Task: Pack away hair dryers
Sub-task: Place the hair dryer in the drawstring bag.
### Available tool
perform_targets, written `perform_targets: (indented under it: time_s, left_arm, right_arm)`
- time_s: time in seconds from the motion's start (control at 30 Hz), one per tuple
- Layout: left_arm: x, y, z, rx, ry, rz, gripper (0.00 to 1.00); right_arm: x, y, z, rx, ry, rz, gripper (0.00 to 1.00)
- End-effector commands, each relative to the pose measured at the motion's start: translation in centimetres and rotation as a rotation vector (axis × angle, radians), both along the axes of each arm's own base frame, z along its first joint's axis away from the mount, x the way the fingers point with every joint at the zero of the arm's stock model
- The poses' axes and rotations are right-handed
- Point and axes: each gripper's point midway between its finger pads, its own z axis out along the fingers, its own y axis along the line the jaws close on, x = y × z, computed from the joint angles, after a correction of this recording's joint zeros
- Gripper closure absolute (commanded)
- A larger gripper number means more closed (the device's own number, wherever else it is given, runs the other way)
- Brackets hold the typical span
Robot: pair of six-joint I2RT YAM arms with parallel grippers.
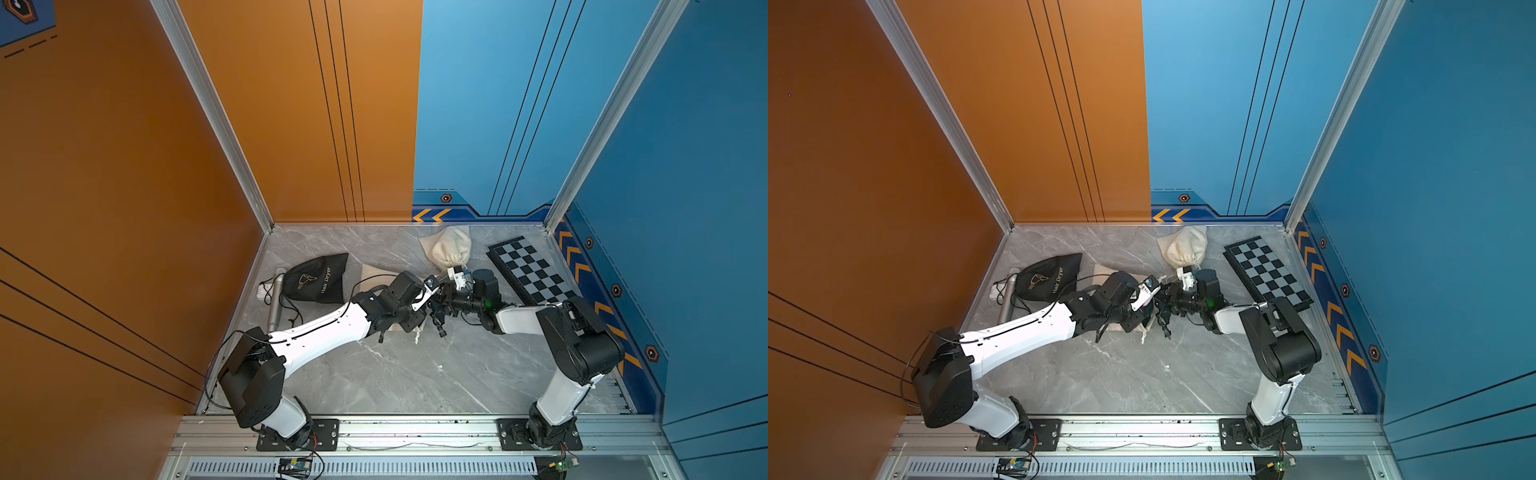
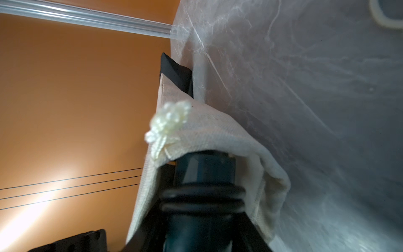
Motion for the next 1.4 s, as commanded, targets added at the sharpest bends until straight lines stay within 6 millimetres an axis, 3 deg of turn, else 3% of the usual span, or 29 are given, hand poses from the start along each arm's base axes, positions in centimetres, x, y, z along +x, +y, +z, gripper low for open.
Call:
perform_targets:
  time_s: [0.0,0.2,0.37,0.5,0.9,1.13,1.37]
  left_arm:
    - [-0.3,-1.3,1.9,-0.072,0.016,-0.023,1.0]
    - [0.5,-1.1,3.4,-0.139,0.006,0.017,1.0]
    - [1.1,-1.1,4.0,-0.181,0.005,0.049,1.0]
    - [1.6,-0.6,4.1,-0.205,0.013,0.073,1.0]
    - [1.8,0.5,0.8,-0.174,0.084,0.124,1.0]
    - [2.2,0.3,-0.3,-0.167,0.103,0.153,1.0]
    - [2.9,0.3,-0.5,-0.172,0.091,0.182,1.0]
  right_arm:
    - [0.8,-0.1,2.3,-0.078,-0.126,-0.014,0.78]
    - [0.0,0.2,1.6,-0.138,-0.153,-0.018,0.78]
    - [-1.0,2.5,1.2,-0.108,-0.155,0.024,0.78]
    - [-1.2,2.8,0.5,-0.093,-0.143,0.033,0.77]
    - [0.0,1.3,-0.5,-0.038,-0.092,-0.023,0.36]
    - [-0.8,-0.1,-2.1,-0.11,-0.036,-0.045,0.21]
    - [-2.4,-2.8,-2.0,-0.239,-0.063,-0.084,0.21]
